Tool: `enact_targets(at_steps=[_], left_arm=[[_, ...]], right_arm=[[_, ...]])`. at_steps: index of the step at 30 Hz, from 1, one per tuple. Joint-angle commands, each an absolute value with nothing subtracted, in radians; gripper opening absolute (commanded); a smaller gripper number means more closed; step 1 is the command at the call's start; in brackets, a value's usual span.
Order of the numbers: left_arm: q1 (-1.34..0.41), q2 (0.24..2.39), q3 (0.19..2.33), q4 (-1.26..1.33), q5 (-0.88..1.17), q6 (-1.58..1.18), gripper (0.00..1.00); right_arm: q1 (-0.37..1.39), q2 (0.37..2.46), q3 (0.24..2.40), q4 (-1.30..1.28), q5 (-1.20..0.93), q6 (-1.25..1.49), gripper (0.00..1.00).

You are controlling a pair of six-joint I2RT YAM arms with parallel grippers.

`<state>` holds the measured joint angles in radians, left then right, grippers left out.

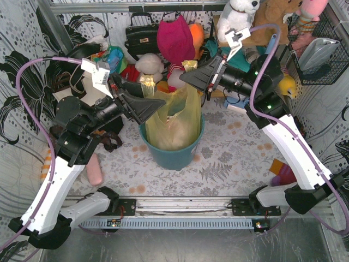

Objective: Tie the trash bag

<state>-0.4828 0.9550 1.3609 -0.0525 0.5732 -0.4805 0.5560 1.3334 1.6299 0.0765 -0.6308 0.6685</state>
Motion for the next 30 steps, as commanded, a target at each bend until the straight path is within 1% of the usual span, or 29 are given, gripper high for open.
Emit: enact_targets(at_steps=[1,3,5,6,7,8,9,11,12,15,17,21,22,25,28,30], left_arm=[[-0.48,0.985,1.335,0.053,0.63,-0.506,0.73],[-0.479,1.003,1.338,0.076,0.634,-0.525,0.64],[-0.48,1.021,1.36,0.083,0.629,-0.526,0.52],[-0.48,1.031,1.379,0.081,0.629,-0.523,0.48],[-0.48,1.043,1.405,0.073,0.623,-0.512,0.45],[-0.48,1.055,1.436,0.062,0.618,-0.499,0.37],[-0.48,1.07,1.476,0.044,0.605,-0.488,0.26],[-0.48,1.104,1.564,0.002,0.587,-0.467,0.04],[-0.48,1.121,1.621,-0.015,0.579,-0.456,0.0],[-0.48,1.154,1.689,-0.032,0.566,-0.45,0.0],[-0.48,1.16,1.688,-0.031,0.565,-0.453,0.0],[-0.48,1.118,1.582,0.016,0.556,-0.478,0.0],[-0.479,1.102,1.55,0.017,0.539,-0.476,0.02],[-0.479,1.068,1.483,0.01,0.472,-0.463,0.03],[-0.479,1.076,1.496,-0.018,0.428,-0.435,0.02],[-0.48,1.104,1.557,-0.049,0.39,-0.423,0.02]], right_arm=[[0.558,1.328,1.66,0.104,-0.724,0.683,0.44],[0.558,1.323,1.658,0.129,-0.714,0.694,0.3],[0.558,1.323,1.661,0.15,-0.7,0.7,0.23],[0.558,1.328,1.675,0.157,-0.692,0.702,0.2],[0.558,1.335,1.697,0.161,-0.681,0.701,0.14],[0.558,1.345,1.732,0.154,-0.671,0.699,0.04],[0.558,1.356,1.769,0.131,-0.647,0.691,0.0],[0.558,1.372,1.852,0.089,-0.603,0.659,0.0],[0.559,1.375,1.881,0.078,-0.581,0.646,0.0],[0.559,1.371,1.939,0.036,-0.524,0.594,0.0],[0.558,1.347,1.914,0.024,-0.502,0.572,0.0],[0.558,1.268,1.72,0.082,-0.481,0.577,0.0],[0.559,1.251,1.671,0.1,-0.474,0.578,0.0],[0.559,1.215,1.541,0.137,-0.448,0.583,0.0],[0.558,1.215,1.539,0.141,-0.428,0.581,0.0],[0.558,1.238,1.599,0.126,-0.419,0.572,0.0]])
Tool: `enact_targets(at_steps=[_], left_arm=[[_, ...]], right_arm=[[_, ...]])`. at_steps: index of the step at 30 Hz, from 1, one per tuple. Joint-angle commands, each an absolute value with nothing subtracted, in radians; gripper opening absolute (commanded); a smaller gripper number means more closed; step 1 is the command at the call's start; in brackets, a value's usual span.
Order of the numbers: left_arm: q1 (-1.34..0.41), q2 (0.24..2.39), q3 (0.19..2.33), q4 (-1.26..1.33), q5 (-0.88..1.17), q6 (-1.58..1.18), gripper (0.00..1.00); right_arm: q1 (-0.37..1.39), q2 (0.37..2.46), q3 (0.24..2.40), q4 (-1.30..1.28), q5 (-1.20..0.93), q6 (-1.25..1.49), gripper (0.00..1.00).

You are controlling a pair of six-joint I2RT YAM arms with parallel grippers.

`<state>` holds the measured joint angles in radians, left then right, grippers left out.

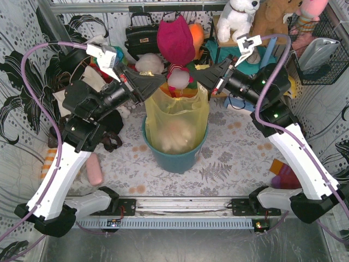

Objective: Tie the trash bag

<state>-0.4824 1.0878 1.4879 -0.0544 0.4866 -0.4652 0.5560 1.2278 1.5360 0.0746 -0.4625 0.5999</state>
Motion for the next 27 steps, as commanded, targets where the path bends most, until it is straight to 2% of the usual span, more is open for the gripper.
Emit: enact_targets(at_steps=[1,4,7,13,18,21,27], left_arm=[[-0.48,1.122,1.609,-0.075,0.381,-0.414,0.01],[-0.48,1.154,1.739,-0.121,0.371,-0.392,0.01],[-0.48,1.153,1.77,-0.107,0.37,-0.404,0.0],[-0.48,1.104,1.64,-0.041,0.374,-0.44,0.0],[-0.479,1.043,1.501,-0.013,0.303,-0.441,0.04],[-0.48,1.01,1.48,-0.044,0.195,-0.417,0.0],[-0.48,0.855,1.339,-0.092,-0.178,-0.418,0.0]], right_arm=[[0.558,1.255,1.64,0.116,-0.412,0.565,0.0],[0.558,1.288,1.764,0.108,-0.397,0.545,0.0],[0.558,1.279,1.803,0.119,-0.361,0.539,0.0],[0.559,1.234,1.709,0.124,-0.355,0.538,0.0],[0.559,1.191,1.562,0.147,-0.326,0.532,0.0],[0.559,1.169,1.536,0.134,-0.255,0.499,0.0],[0.559,1.023,1.362,0.113,0.123,0.451,0.0]])
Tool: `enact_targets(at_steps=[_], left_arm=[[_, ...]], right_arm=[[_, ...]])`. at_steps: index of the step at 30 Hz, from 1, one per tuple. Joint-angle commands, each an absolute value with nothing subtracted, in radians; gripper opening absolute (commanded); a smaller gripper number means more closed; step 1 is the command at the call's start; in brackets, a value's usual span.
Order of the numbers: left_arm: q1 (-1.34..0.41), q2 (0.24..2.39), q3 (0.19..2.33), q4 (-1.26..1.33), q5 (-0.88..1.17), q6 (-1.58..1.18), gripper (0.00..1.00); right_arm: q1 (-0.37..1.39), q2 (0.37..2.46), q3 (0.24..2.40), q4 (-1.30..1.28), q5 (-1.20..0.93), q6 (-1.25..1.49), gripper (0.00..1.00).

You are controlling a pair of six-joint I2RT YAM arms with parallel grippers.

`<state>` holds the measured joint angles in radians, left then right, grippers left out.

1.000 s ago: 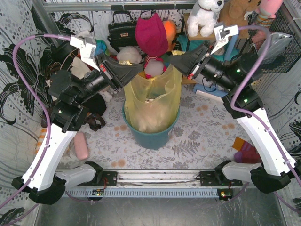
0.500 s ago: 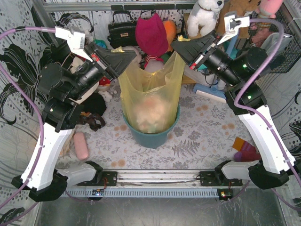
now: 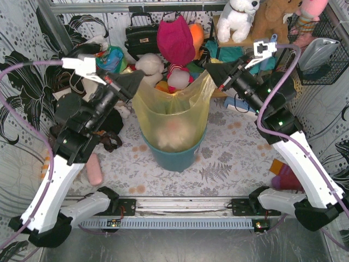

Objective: Tie the trash bag

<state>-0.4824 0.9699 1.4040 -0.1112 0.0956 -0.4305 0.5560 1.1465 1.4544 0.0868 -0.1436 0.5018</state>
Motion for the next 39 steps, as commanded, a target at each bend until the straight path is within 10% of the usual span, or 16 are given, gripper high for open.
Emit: enact_targets(at_steps=[1,9,19,29,35,39], left_arm=[[-0.48,0.833,1.316,-0.098,-0.214,-0.415,0.0],[-0.48,0.812,1.289,-0.194,-0.435,-0.448,0.0],[-0.48,0.94,1.429,0.166,0.173,-0.471,0.13],[-0.479,1.005,1.502,0.102,0.199,-0.501,0.27],[-0.48,0.891,1.375,-0.036,0.061,-0.473,0.63],[-0.48,0.862,1.401,-0.124,0.075,-0.461,0.76]], right_arm=[[0.558,0.996,1.325,0.119,0.167,0.445,0.0],[0.559,0.909,1.19,0.194,0.301,0.469,0.0],[0.559,1.11,1.457,0.377,-0.16,0.49,0.0],[0.558,1.184,1.55,0.376,-0.28,0.553,0.0],[0.558,1.126,1.447,0.257,-0.267,0.51,0.42],[0.559,1.099,1.46,0.184,-0.269,0.465,0.53]])
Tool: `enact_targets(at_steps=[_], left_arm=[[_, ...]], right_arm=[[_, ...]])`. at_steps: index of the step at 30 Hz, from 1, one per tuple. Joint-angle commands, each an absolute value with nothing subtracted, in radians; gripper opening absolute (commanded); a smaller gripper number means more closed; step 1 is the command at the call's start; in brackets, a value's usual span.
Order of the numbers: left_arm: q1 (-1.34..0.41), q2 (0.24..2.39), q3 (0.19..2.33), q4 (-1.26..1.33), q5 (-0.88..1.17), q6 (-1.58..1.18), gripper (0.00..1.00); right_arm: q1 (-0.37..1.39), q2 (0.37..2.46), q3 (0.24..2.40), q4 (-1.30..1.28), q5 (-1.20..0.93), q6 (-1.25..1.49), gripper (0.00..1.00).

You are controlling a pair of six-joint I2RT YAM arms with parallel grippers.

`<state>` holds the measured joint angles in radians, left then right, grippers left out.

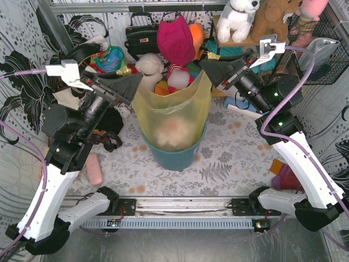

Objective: Tie the trash bag

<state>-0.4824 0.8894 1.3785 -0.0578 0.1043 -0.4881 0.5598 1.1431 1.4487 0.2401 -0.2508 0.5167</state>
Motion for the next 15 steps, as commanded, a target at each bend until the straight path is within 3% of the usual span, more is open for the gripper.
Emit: enact_targets(at_steps=[1,15], left_arm=[[-0.479,0.861,1.415,-0.146,0.084,-0.458,0.78],[-0.48,0.825,1.591,-0.479,0.153,-0.476,0.83]], right_arm=[[0.558,1.096,1.471,0.164,-0.273,0.454,0.54],[0.558,1.061,1.642,-0.14,-0.259,0.284,0.66]])
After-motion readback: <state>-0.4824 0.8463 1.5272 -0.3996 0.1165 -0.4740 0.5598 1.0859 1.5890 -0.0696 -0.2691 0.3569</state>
